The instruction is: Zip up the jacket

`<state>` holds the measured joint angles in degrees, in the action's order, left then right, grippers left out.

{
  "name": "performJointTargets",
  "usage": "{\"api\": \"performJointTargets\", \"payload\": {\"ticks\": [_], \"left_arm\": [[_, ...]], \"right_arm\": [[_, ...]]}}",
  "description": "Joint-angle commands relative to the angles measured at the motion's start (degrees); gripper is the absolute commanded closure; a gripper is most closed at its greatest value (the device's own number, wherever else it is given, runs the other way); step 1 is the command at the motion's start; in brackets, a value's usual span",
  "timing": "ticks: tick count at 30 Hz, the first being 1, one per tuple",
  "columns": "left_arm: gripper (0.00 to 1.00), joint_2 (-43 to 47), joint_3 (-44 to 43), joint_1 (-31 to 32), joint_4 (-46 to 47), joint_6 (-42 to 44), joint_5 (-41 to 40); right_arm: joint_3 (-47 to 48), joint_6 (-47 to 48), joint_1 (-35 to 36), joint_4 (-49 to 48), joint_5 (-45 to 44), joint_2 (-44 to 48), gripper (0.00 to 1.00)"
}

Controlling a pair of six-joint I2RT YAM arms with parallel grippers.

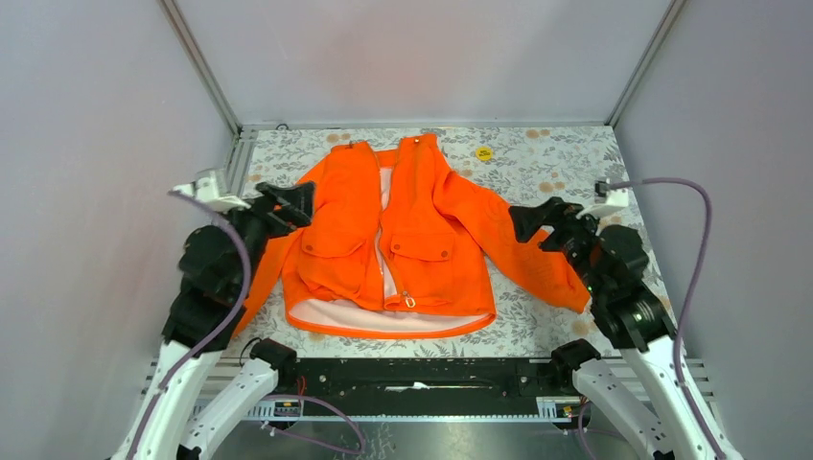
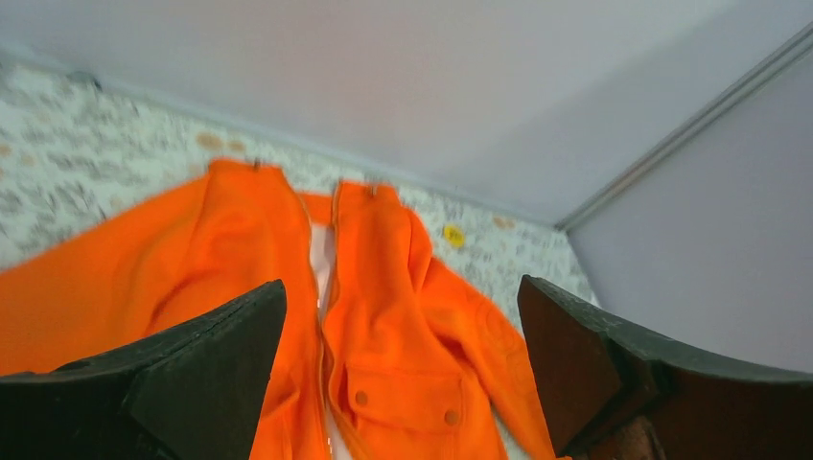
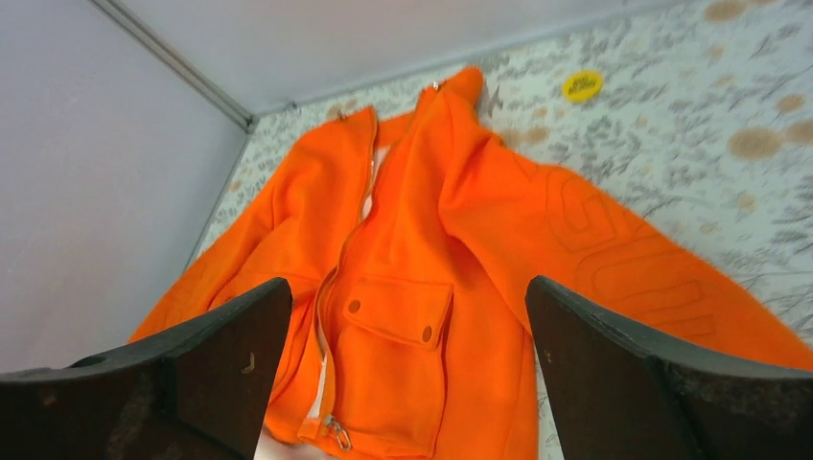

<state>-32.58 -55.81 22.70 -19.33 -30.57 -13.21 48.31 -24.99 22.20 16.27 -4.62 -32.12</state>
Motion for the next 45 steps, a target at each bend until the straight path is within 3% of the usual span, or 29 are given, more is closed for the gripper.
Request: {"api": "performJointTargets", "payload": {"ticks": [1, 7, 13, 17, 21, 26, 30, 38, 42, 45], "left_arm": [[0.01, -6.2, 5.0, -0.2, -1.8, -4.3, 7.5], [0.01, -17.3, 10.8, -0.2, 1.2, -9.7, 21.1], [0.01, -24.4, 23.4, 1.8, 18.2, -21.5, 32.4], [0.01, -29.4, 24.8, 9.9, 22.9, -24.2, 25.7], [0.06, -35.8, 18.9, 16.8, 14.9, -21.6, 13.1], [0.15, -42.3, 12.6, 23.2, 4.6, -24.0, -0.2], [0.24, -49.3, 8.4, 25.5, 0.4, -26.4, -2.8], [0.29, -57.5, 2.0, 27.7, -6.2, -25.4, -7.3], [0.52, -57.7, 2.1, 27.6, -5.5, -23.6, -7.9], [0.61, -55.8, 2.7, 27.6, -2.7, -20.8, -5.6]], "right_arm": [[-4.9, -4.8, 0.5, -8.2, 7.2, -6.0, 0.01], [-10.7, -9.9, 0.6, -19.4, 18.4, -17.8, 0.01], [-14.7, -13.1, 8.5, -36.9, 22.3, -32.2, 0.01], [-19.1, -15.1, 13.2, -51.4, 23.4, -39.5, 0.01], [-23.3, -15.7, 16.1, -58.9, 22.7, -42.1, 0.01], [-31.3, -15.2, 16.7, -63.1, 19.9, -38.9, 0.18], [-35.8, -15.0, 16.8, -66.7, 20.3, -35.9, 0.28], [-37.7, -15.0, 16.8, -73.0, 21.2, -38.8, 0.34], [-37.7, -15.3, 16.8, -75.2, 21.3, -40.8, 0.35], [-37.6, -15.3, 16.8, -75.4, 21.4, -41.2, 0.35]]}}
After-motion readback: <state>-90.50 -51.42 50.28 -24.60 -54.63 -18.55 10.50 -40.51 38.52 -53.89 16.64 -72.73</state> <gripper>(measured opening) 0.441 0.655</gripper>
